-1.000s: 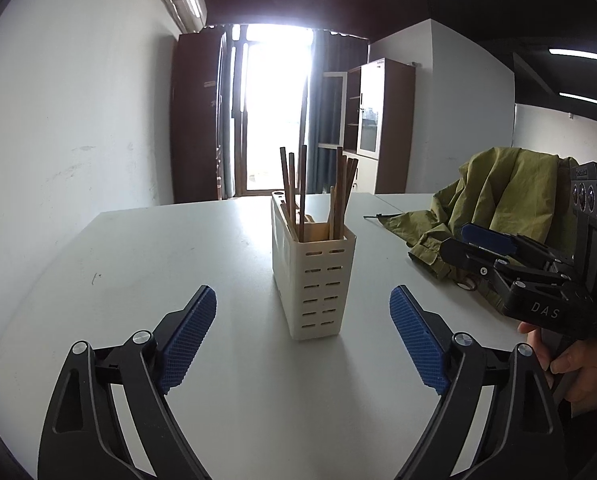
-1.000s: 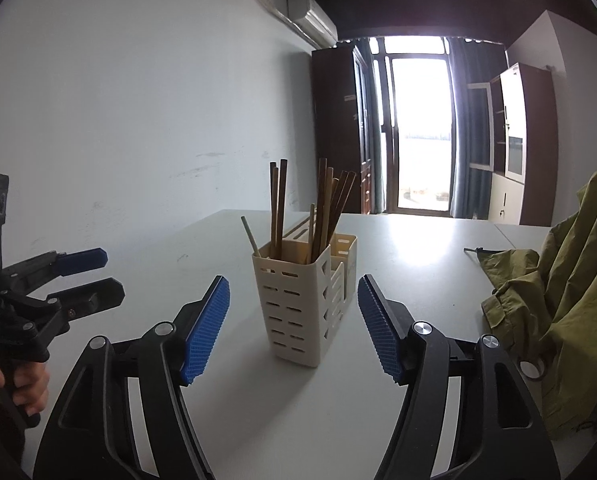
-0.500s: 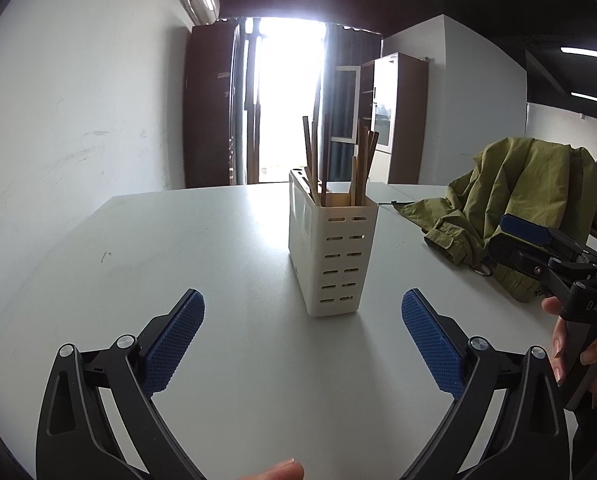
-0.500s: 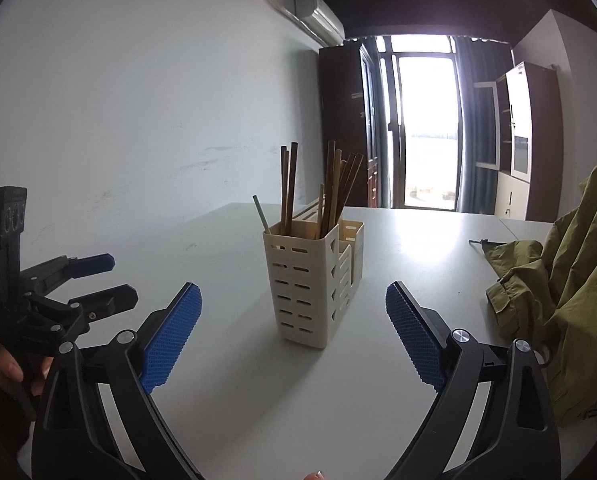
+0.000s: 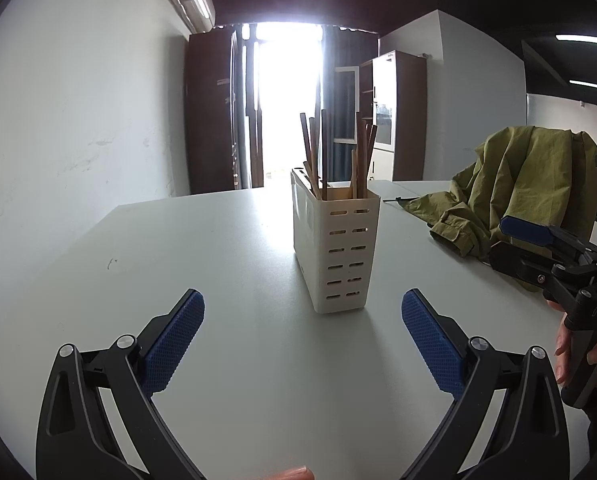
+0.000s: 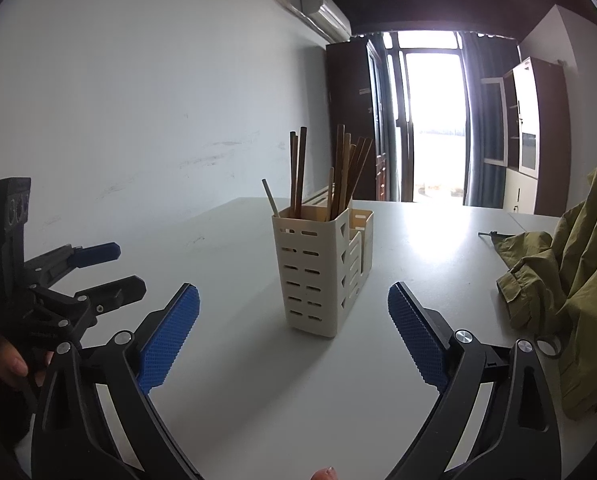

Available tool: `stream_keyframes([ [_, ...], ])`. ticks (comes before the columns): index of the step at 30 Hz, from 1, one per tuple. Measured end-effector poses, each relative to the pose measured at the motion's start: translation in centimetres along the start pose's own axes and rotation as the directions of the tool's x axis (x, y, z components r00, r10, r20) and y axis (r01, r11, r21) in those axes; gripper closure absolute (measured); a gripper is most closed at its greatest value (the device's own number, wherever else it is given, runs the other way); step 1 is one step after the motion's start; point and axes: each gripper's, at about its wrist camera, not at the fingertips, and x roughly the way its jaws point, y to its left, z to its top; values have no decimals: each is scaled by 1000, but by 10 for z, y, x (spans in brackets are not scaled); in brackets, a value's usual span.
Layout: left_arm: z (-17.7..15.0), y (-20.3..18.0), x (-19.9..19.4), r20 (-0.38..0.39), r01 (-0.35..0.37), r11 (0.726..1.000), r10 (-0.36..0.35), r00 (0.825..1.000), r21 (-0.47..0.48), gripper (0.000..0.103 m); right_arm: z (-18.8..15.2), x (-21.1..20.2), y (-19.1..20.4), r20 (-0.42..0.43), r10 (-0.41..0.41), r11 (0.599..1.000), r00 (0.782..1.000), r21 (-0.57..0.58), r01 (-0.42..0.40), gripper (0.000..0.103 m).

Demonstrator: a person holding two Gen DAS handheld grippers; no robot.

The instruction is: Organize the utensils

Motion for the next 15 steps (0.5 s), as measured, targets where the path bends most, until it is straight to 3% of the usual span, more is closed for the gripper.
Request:
stream_keyframes([
  [15,-1,-2,-2,0,0,1000,0,1000,14,6,-4,6,6,-25,18,1000,1000,-14,-19,7],
])
